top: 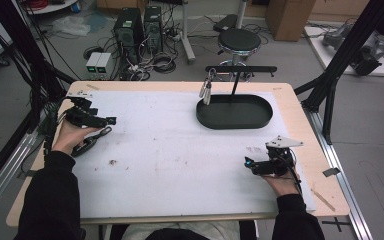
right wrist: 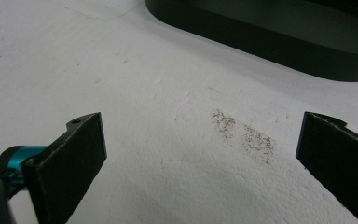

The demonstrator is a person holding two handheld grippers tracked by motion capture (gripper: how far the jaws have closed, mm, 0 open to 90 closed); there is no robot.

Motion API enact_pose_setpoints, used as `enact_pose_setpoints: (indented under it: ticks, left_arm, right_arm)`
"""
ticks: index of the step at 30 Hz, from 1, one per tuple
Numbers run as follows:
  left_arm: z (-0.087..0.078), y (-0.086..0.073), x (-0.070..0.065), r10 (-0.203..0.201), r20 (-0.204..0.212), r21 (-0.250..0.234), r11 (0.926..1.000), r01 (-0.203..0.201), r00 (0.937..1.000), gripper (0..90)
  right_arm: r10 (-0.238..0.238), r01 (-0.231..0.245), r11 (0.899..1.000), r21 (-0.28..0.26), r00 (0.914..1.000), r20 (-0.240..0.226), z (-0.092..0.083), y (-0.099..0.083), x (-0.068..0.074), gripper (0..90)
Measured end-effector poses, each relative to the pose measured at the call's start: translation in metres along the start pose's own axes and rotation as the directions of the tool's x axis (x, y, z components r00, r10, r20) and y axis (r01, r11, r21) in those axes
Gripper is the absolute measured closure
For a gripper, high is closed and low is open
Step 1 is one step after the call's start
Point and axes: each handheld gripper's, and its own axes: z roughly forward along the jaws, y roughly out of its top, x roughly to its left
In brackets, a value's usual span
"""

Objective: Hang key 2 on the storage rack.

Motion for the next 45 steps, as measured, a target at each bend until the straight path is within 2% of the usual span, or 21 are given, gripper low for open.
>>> enact_pose_setpoints:
  ticks: [4, 12, 20, 23, 24, 28, 30, 33, 34, 41, 45]
  left_arm:
    - [0.000, -0.014, 0.011, -0.012, -0.027, 0.039, 0.9992, 0.013, 0.9996, 1.8]
    - [0.000, -0.034, 0.020, -0.012, -0.025, 0.110, 0.9939, 0.014, 0.9996, 2.9]
    - [0.003, -0.039, 0.024, -0.010, -0.035, 0.135, 0.9907, 0.014, 0.9993, 3.0]
    - [0.005, -0.040, 0.026, 0.003, -0.038, 0.146, 0.9893, 0.003, 0.9993, 8.6]
    - [0.006, -0.041, 0.027, -0.010, -0.042, 0.146, 0.9891, 0.016, 0.9991, 8.6]
    - [0.007, -0.043, 0.030, -0.017, -0.051, 0.157, 0.9872, 0.025, 0.9986, 8.9]
    - [0.007, -0.045, 0.032, -0.026, -0.068, 0.165, 0.9857, 0.037, 0.9973, 10.1]
    - [0.006, -0.046, 0.033, -0.019, -0.082, 0.167, 0.9854, 0.033, 0.9964, 19.8]
    - [0.006, -0.049, 0.033, 0.005, -0.109, 0.185, 0.9827, 0.016, 0.9940, 24.0]
    - [0.005, -0.051, 0.031, 0.027, -0.120, 0.193, 0.9811, -0.003, 0.9924, 31.7]
    - [0.006, -0.050, 0.029, 0.052, -0.139, 0.200, 0.9795, -0.023, 0.9889, 37.2]
  right_arm:
    - [-0.012, 0.012, 1.000, 0.016, 0.9999, 0.001, 0.001, 0.000, 0.003, 0.7]
    - [-0.023, 0.023, 0.999, 0.029, 0.9997, 0.000, 0.003, 0.000, 0.004, 0.7]
    - [-0.042, 0.042, 0.998, 0.040, 0.9991, 0.001, 0.004, 0.000, 0.006, 0.7]
    - [-0.040, 0.040, 0.998, 0.047, 0.9992, 0.002, 0.003, -0.001, 0.008, 0.7]
    - [-0.045, 0.045, 0.998, 0.049, 0.9990, 0.005, 0.003, -0.001, 0.008, 0.7]
    - [-0.042, 0.041, 0.998, 0.053, 0.9991, 0.007, 0.002, -0.002, 0.009, 0.7]
    - [-0.045, 0.044, 0.998, 0.053, 0.9989, 0.011, 0.002, -0.002, 0.009, 0.7]
    - [-0.041, 0.041, 0.998, 0.057, 0.9991, 0.012, 0.002, -0.002, 0.010, 0.7]
    - [-0.044, 0.043, 0.997, 0.058, 0.9990, 0.012, 0.002, -0.003, 0.010, 0.7]
    - [-0.046, 0.045, 0.997, 0.060, 0.9988, 0.014, 0.002, -0.003, 0.009, 0.7]
    - [-0.048, 0.047, 0.997, 0.062, 0.9988, 0.013, 0.004, -0.002, 0.010, 0.7]
